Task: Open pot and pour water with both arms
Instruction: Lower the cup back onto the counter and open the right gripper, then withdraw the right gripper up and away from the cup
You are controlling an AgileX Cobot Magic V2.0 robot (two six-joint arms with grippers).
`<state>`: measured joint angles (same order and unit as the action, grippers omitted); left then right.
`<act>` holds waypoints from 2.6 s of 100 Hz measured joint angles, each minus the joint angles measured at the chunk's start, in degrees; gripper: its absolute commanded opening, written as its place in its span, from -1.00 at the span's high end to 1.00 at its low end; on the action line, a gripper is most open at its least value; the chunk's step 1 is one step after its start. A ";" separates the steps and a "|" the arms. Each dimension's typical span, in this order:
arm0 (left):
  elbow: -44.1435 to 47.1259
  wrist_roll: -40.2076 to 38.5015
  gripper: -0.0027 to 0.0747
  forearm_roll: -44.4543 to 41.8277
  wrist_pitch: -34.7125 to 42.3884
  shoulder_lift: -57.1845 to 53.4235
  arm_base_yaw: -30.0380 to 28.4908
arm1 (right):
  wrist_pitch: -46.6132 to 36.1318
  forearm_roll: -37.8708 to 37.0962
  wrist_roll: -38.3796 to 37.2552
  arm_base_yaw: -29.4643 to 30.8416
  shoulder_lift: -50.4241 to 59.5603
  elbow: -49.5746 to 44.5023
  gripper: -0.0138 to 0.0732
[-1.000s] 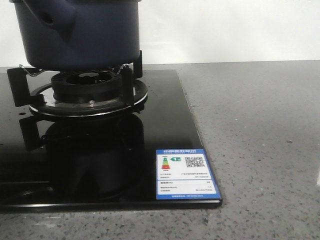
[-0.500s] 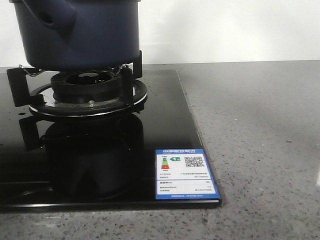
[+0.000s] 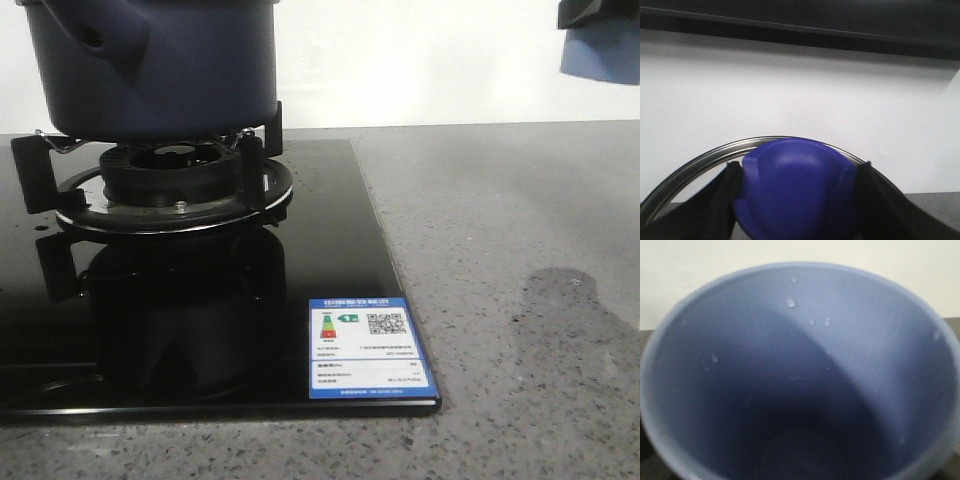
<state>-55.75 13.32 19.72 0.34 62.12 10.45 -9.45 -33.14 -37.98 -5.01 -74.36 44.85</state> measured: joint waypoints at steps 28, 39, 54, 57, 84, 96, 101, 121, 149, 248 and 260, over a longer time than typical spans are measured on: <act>0.00 0.00 0.02 0.00 0.00 0.00 0.00 | -5.66 0.00 1.11 0.04 -8.77 -0.14 -0.05; 0.00 0.00 0.02 0.00 -0.34 0.00 0.00 | -8.64 0.00 4.41 0.04 -11.75 -0.14 -0.05; 0.00 0.00 0.02 0.00 -0.34 0.00 0.00 | -9.82 0.00 6.49 0.04 -14.59 -0.14 -0.05; 0.00 0.00 0.02 0.00 0.00 0.00 0.00 | -10.01 0.00 6.73 0.04 -15.04 -0.14 -0.05; 0.00 0.00 0.02 0.00 0.00 0.00 0.00 | -11.31 0.00 7.20 0.04 -15.66 -0.14 -0.09; 0.00 0.00 0.02 0.00 0.00 0.00 0.00 | -11.31 0.00 7.24 0.04 -15.66 -0.14 -0.28; 0.00 0.00 0.02 0.00 0.00 0.00 0.00 | -11.31 0.00 7.24 0.04 -15.66 -0.14 -0.43; 0.00 0.00 0.02 0.00 0.00 0.00 0.00 | -5.72 0.00 7.34 0.04 -15.02 -0.14 -0.82; 0.00 0.00 0.02 0.00 0.00 0.00 0.00 | 10.44 0.00 7.12 -0.59 -5.82 -0.14 -0.82; 0.00 0.00 0.02 -1.01 0.46 4.85 12.34 | 32.35 9.14 7.00 -6.72 32.06 -7.13 -0.82; 0.00 0.00 0.02 -1.12 2.13 7.27 15.94 | 36.25 9.51 7.00 -6.72 37.41 -7.13 -0.82</act>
<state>-55.75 13.32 18.60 2.47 69.38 26.39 26.80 -23.63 -30.98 -11.73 -36.95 37.71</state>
